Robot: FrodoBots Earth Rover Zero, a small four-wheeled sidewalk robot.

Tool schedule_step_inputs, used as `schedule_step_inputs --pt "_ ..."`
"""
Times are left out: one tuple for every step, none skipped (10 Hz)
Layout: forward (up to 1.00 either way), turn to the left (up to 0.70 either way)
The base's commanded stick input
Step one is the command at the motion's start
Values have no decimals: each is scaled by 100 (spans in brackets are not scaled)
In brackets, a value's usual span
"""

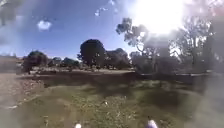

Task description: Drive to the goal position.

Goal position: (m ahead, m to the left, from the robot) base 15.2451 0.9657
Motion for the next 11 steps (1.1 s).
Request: schedule_step_inputs --pt "70 0" --pt "70 0" --pt "70 0" --pt "70 0" --pt "70 0" --pt "70 0" --pt "70 0" --pt "70 0" --pt "70 0" --pt "70 0" --pt "70 0"
